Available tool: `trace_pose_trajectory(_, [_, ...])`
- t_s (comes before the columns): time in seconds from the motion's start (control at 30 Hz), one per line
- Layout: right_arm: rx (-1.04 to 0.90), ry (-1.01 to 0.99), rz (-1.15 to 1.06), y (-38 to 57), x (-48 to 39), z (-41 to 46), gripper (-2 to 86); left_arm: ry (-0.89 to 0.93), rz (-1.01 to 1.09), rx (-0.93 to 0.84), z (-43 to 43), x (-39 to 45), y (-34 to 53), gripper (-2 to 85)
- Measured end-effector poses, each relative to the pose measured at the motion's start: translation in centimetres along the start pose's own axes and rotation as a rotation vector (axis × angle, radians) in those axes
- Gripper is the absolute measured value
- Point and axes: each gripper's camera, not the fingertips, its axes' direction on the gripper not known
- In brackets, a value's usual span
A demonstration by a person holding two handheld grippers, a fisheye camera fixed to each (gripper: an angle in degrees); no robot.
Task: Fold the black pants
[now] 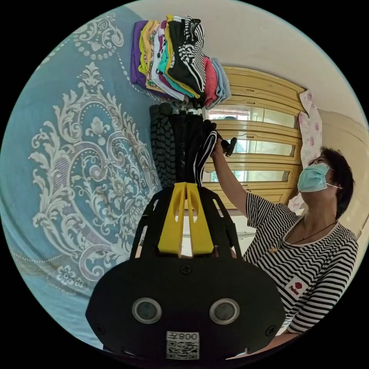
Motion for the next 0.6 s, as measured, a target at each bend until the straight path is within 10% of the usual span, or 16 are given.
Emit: trace_pose_trajectory(0.6, [0.097,-0.34,0.119,-2.2,14.3,-16.9,1.8,0.041,-0.015,-0.049,6.2,12.4,0.6,0.2])
